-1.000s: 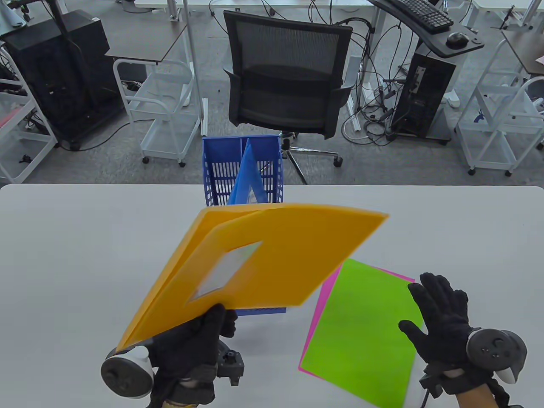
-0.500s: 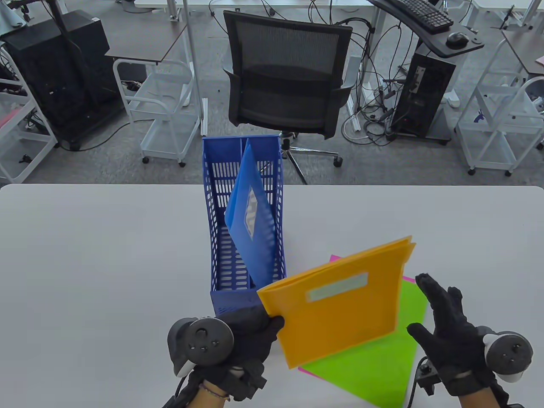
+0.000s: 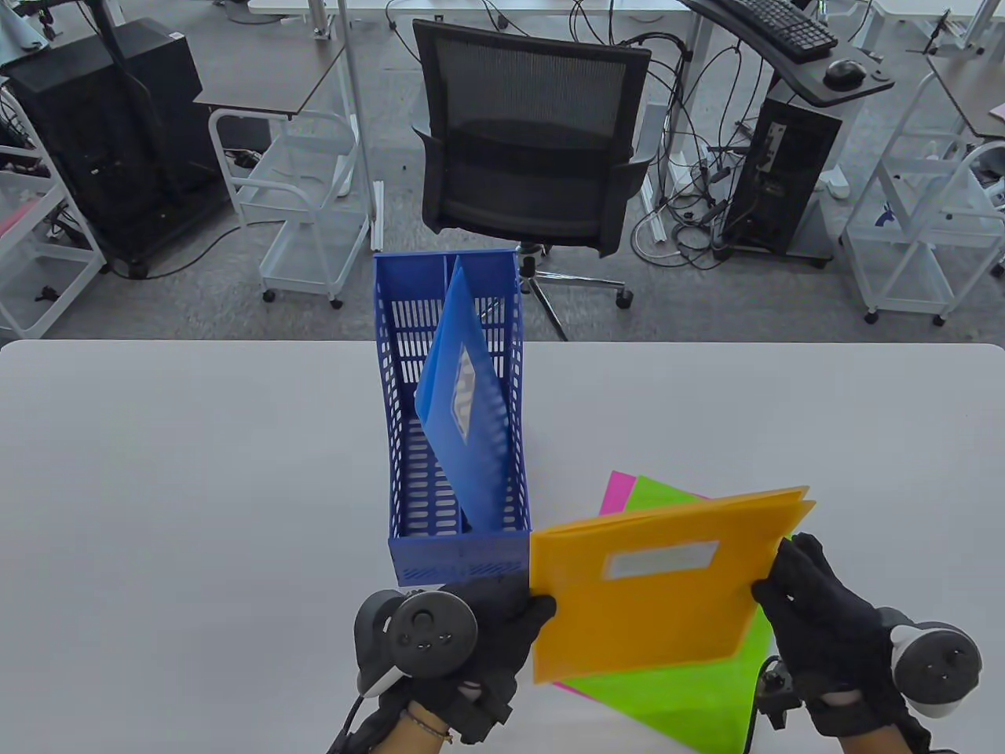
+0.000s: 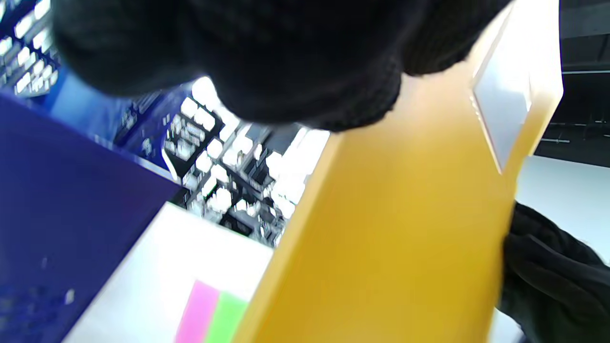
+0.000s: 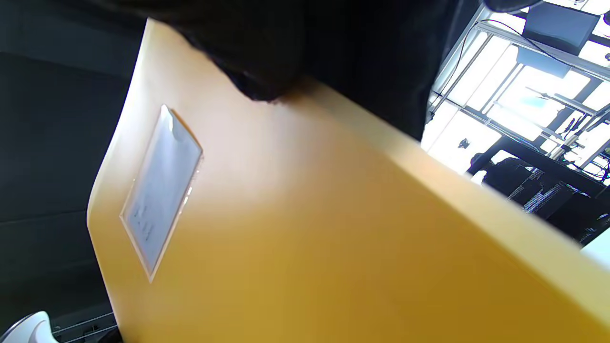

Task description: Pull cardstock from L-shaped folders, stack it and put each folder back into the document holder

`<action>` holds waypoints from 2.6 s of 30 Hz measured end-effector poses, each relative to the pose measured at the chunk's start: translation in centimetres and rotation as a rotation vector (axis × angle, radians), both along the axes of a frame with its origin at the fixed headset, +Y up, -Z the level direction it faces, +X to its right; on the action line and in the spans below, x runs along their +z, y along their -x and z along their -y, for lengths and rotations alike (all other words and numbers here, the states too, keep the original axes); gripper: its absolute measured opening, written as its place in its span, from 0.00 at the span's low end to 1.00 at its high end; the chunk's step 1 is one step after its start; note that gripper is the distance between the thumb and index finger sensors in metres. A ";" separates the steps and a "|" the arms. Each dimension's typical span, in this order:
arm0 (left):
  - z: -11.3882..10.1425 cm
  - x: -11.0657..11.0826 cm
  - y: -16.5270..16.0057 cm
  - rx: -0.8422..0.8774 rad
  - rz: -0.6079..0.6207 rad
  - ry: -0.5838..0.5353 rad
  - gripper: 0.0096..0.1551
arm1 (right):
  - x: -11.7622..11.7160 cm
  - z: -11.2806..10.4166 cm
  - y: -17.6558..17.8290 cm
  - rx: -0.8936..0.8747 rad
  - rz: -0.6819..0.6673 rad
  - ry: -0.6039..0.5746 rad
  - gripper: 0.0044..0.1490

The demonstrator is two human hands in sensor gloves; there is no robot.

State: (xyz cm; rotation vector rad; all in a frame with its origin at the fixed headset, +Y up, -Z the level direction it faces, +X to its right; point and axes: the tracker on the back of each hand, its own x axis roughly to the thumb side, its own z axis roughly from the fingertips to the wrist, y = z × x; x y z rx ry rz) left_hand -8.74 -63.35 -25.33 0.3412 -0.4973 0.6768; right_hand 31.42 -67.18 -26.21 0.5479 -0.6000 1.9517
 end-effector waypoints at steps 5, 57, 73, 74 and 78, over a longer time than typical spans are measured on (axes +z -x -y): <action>-0.6 1.1 -0.2 -0.165 -0.202 -0.211 0.30 | 0.0 -0.2 0.3 -0.059 -0.033 0.026 0.28; 2.5 -1.0 0.4 0.279 0.088 0.191 0.28 | 0.3 -0.9 0.5 -0.346 -0.281 0.068 0.41; 2.5 -0.9 0.4 0.313 0.100 0.202 0.28 | 0.2 -1.1 0.7 -0.370 -0.366 0.098 0.36; 2.5 -0.9 0.5 0.312 0.098 0.200 0.28 | 0.2 -1.1 0.7 -0.363 -0.362 0.099 0.34; 2.3 -0.7 0.8 0.314 0.045 0.181 0.27 | 0.1 -0.7 0.7 -0.384 -0.396 0.116 0.25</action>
